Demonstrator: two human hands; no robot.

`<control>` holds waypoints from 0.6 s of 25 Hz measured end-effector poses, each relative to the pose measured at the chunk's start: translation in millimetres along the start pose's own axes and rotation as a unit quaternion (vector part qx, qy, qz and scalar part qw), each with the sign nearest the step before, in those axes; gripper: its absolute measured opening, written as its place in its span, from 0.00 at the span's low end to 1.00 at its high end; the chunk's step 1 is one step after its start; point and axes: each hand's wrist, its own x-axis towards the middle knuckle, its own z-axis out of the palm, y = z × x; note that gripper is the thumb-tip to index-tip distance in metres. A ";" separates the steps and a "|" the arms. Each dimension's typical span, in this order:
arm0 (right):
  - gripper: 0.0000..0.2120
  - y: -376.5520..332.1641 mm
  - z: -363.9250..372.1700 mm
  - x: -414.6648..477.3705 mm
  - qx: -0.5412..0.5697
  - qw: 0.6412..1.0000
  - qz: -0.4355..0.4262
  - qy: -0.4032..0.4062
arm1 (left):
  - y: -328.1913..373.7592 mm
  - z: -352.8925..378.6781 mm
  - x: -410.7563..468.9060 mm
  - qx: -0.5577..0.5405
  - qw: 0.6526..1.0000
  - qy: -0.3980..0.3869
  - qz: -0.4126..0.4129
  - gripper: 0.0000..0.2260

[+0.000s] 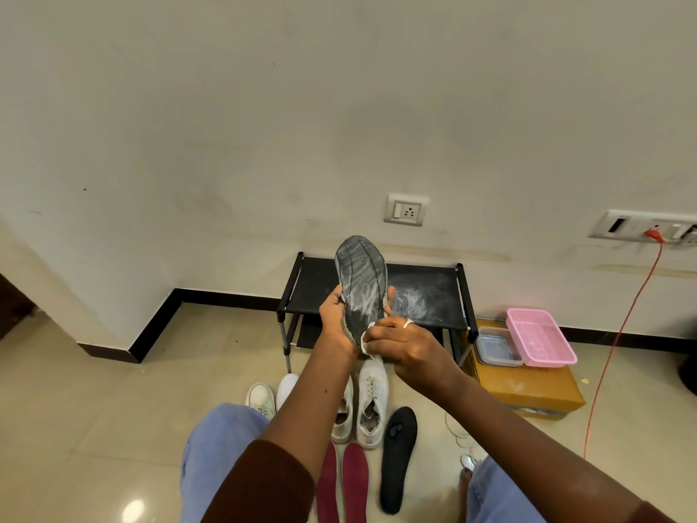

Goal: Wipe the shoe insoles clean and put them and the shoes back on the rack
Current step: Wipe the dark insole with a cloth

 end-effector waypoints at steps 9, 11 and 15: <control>0.09 -6.5 17.4 18.4 -0.052 0.998 -0.019 0.015 | -7.0 -2.9 2.1 0.038 0.999 -0.010 0.002 0.26; 0.08 -4.2 14.7 13.1 -0.047 0.999 -0.022 0.015 | -3.4 -1.9 2.1 0.034 0.999 -0.014 -0.004 0.28; 0.09 5.3 5.4 -3.9 -0.046 0.999 -0.023 0.015 | -2.6 6.9 -3.8 0.000 1.000 -0.013 -0.003 0.28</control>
